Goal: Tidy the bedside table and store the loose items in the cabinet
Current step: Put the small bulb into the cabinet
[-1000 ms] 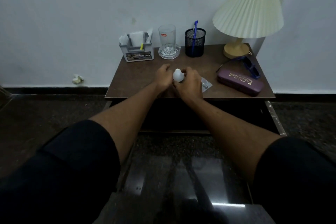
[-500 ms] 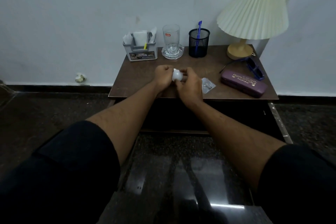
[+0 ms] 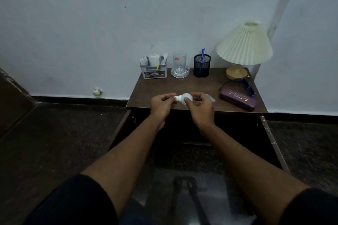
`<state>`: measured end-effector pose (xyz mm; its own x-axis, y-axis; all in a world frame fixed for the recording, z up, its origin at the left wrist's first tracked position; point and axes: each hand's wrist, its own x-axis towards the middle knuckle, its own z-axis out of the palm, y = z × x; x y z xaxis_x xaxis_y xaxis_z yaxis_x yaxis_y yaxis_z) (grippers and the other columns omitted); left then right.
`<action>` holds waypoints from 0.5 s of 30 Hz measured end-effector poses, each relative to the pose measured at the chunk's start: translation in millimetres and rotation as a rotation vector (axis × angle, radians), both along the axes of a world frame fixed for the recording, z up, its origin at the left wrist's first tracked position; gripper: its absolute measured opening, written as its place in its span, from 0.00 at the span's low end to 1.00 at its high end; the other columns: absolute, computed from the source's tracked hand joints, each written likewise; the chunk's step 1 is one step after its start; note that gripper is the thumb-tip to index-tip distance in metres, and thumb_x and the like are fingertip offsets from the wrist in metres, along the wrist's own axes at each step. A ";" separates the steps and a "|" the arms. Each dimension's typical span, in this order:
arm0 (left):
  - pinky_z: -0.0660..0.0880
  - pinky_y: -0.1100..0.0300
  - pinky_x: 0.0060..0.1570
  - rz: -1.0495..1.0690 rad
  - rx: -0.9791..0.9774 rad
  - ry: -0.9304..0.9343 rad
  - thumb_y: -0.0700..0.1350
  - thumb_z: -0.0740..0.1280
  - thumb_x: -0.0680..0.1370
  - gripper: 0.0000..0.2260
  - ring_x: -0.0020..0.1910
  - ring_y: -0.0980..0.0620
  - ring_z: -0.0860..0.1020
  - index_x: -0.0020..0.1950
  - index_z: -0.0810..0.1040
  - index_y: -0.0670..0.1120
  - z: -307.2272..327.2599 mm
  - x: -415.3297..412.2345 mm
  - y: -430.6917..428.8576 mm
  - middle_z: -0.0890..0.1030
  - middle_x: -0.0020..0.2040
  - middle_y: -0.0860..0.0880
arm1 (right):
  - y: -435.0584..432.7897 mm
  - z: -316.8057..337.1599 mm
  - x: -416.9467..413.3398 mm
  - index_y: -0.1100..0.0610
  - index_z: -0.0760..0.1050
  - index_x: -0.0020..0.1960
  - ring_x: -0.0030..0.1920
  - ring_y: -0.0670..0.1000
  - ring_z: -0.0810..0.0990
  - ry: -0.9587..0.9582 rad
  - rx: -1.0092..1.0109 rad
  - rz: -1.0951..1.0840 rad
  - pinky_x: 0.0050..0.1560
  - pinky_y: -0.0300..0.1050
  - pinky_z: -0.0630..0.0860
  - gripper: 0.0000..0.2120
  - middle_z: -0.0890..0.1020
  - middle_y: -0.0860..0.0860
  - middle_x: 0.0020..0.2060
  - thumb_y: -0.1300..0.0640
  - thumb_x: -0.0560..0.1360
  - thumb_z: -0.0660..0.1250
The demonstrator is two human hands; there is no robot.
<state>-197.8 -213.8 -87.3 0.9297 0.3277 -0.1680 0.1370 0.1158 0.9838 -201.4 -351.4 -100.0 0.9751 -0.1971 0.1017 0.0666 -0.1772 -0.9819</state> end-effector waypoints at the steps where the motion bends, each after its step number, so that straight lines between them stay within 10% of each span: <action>1: 0.80 0.64 0.46 0.009 -0.031 0.004 0.35 0.69 0.77 0.07 0.42 0.52 0.83 0.53 0.85 0.40 0.2 -8.8 -1.1 0.86 0.47 0.43 | -0.9 0.3 -6.5 0.55 0.80 0.56 0.48 0.38 0.80 0.007 0.010 0.000 0.46 0.32 0.74 0.12 0.83 0.45 0.50 0.54 0.75 0.74; 15: 0.82 0.61 0.49 0.185 -0.171 0.216 0.33 0.71 0.75 0.06 0.47 0.49 0.84 0.51 0.84 0.35 -48.3 -84.3 -10.7 0.84 0.46 0.42 | 0.1 -44.4 -67.9 0.57 0.82 0.54 0.49 0.49 0.83 0.223 0.009 0.004 0.54 0.46 0.81 0.10 0.84 0.50 0.47 0.59 0.74 0.75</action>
<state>-282.1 -224.5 -135.6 0.7939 0.4381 -0.4217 0.3011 0.3193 0.8986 -269.2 -351.3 -144.4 0.9741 -0.1928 -0.1182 -0.1515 -0.1683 -0.9740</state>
